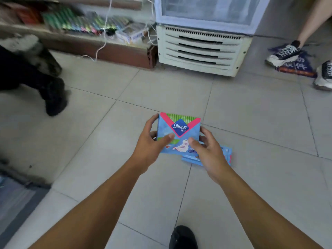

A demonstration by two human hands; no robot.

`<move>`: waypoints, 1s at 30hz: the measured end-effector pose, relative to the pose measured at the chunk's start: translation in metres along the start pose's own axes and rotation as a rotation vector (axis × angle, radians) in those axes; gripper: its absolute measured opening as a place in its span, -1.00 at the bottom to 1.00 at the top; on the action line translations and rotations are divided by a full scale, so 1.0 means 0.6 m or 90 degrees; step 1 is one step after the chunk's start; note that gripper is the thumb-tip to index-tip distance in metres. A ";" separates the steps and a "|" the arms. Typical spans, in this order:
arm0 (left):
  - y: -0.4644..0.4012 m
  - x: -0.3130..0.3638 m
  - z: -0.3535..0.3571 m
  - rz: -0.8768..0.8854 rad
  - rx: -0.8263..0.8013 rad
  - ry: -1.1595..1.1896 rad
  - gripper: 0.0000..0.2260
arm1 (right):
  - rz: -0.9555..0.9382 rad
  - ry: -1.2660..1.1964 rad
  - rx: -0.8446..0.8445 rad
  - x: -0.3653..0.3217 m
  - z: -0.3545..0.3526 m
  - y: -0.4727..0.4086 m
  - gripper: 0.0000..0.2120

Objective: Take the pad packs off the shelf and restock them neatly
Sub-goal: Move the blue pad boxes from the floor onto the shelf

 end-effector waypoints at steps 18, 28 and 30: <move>0.654 0.282 -0.698 0.175 0.559 -0.207 -0.40 | -0.306 0.200 -0.441 -0.342 0.822 0.324 -0.57; 0.858 0.313 -0.910 0.148 0.742 -0.220 -0.48 | -0.448 0.270 -0.529 -0.430 1.076 0.491 -0.54; 0.871 0.312 -0.954 0.139 0.772 -0.220 -0.51 | -0.490 0.336 -0.522 -0.442 1.113 0.504 -0.48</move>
Point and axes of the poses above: each hand's wrist, its own y-axis away from the middle knuckle, its own z-axis out of the palm, x = y × z, the point moved 10 cm from there along -y, towards the middle knuckle, and after that the axes turned 4 degrees about -x, right-handed, at the moved point
